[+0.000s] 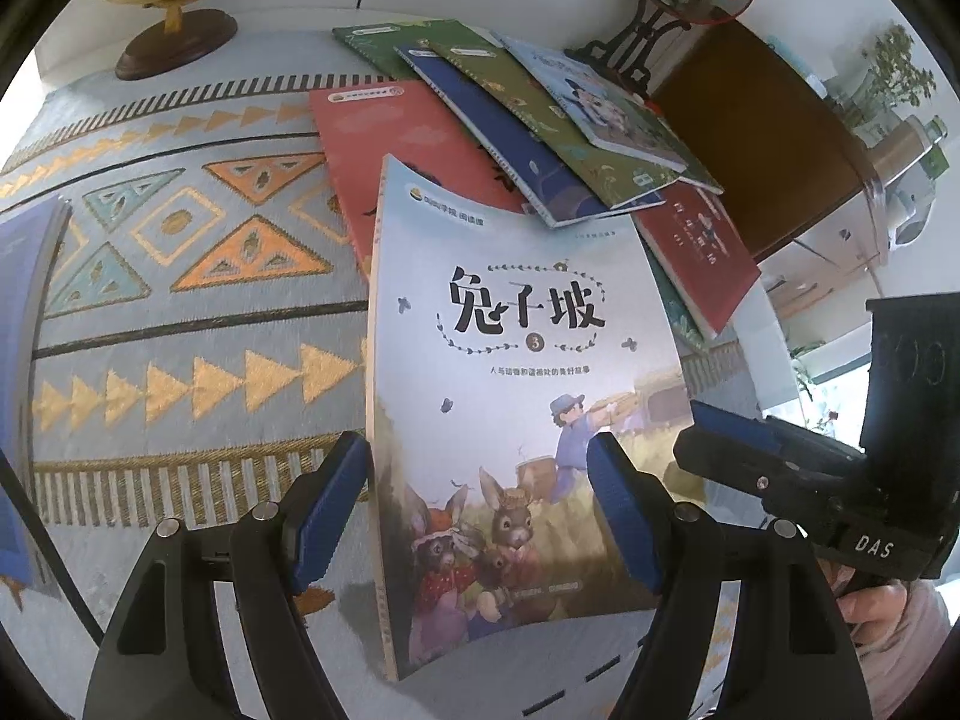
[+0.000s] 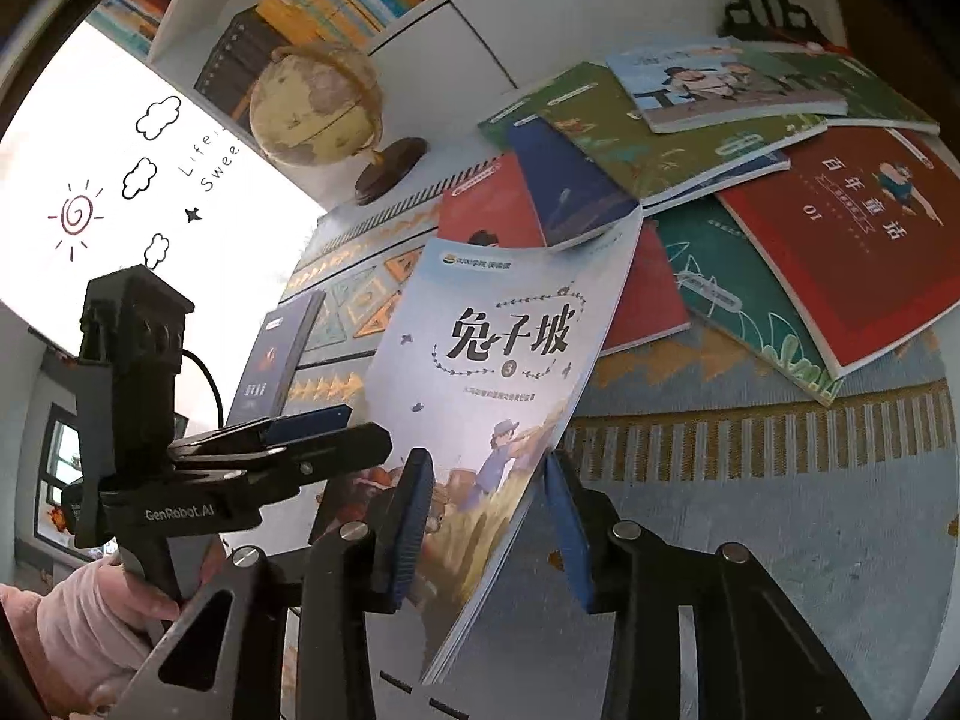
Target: Organize books
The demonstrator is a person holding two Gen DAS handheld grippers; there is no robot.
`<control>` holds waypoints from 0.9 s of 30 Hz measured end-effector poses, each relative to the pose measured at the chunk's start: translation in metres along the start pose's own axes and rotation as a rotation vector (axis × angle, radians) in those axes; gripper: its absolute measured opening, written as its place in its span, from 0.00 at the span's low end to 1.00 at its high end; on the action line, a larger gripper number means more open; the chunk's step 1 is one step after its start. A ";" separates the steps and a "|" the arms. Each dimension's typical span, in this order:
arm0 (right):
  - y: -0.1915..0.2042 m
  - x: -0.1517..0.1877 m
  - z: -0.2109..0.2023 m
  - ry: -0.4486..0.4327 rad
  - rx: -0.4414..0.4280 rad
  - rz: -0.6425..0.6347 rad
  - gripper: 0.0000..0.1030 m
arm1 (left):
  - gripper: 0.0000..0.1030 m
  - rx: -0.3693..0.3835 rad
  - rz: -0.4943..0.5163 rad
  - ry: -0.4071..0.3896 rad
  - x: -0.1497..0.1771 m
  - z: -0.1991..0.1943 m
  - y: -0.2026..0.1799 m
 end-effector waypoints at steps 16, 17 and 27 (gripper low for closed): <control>-0.038 0.007 0.024 0.076 -0.075 0.214 0.37 | 0.71 -0.049 -0.013 0.062 0.014 0.016 0.020; -0.041 0.008 0.026 0.084 -0.078 0.228 0.37 | 0.71 -0.049 -0.009 0.058 0.014 0.016 0.020; -0.053 0.012 0.031 0.092 -0.142 0.326 0.39 | 0.73 -0.069 0.032 0.056 0.016 0.018 0.015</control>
Point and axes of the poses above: each gripper's, at about its wrist camera, not at the fingertips, and z roughly the way its jaws point, y to its left, x to its underside, the point moved 4 cm from there along z, roughly the way its jaws point, and after that the axes turned 7 degrees about -y, right-handed, at the moved point
